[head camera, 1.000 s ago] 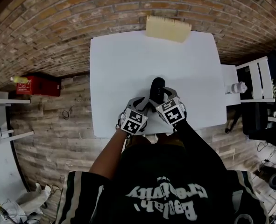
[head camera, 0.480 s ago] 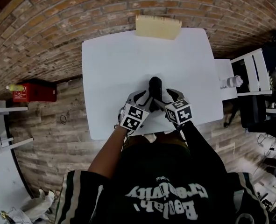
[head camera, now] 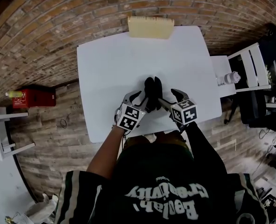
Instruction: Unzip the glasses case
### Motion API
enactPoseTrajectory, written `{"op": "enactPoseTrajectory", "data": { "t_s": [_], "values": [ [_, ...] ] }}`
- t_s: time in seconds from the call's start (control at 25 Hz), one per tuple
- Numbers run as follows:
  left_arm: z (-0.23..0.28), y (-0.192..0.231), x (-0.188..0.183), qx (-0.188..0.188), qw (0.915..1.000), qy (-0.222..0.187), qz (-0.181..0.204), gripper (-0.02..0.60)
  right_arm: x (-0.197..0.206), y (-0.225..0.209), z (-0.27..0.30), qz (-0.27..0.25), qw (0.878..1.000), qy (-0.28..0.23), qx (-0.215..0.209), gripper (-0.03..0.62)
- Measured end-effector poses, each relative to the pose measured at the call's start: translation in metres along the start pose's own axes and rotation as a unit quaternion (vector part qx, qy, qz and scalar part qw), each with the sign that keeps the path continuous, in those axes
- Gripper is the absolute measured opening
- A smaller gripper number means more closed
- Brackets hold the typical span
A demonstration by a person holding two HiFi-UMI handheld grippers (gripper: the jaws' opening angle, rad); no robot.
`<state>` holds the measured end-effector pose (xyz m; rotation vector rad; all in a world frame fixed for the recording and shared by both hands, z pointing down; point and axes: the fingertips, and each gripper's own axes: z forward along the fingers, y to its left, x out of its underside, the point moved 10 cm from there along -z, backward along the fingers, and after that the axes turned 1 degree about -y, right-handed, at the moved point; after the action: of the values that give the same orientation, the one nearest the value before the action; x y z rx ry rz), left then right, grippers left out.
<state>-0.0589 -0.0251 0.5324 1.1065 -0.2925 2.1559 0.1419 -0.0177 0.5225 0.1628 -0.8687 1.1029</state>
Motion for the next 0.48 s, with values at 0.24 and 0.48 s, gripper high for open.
{"op": "enactPoseTrajectory", "data": {
  "t_s": [0.24, 0.48],
  "values": [
    [-0.001, 0.003, 0.003, -0.006, 1.0, 0.007, 0.003, 0.152, 0.009, -0.017, -0.013, -0.007, 0.999, 0.012, 0.034, 0.288],
    [-0.003, 0.008, 0.011, -0.016, 0.9997, 0.02, 0.002, 0.128, 0.025, -0.029, -0.015, -0.013, 0.996, 0.048, 0.068, 0.224]
  ]
}}
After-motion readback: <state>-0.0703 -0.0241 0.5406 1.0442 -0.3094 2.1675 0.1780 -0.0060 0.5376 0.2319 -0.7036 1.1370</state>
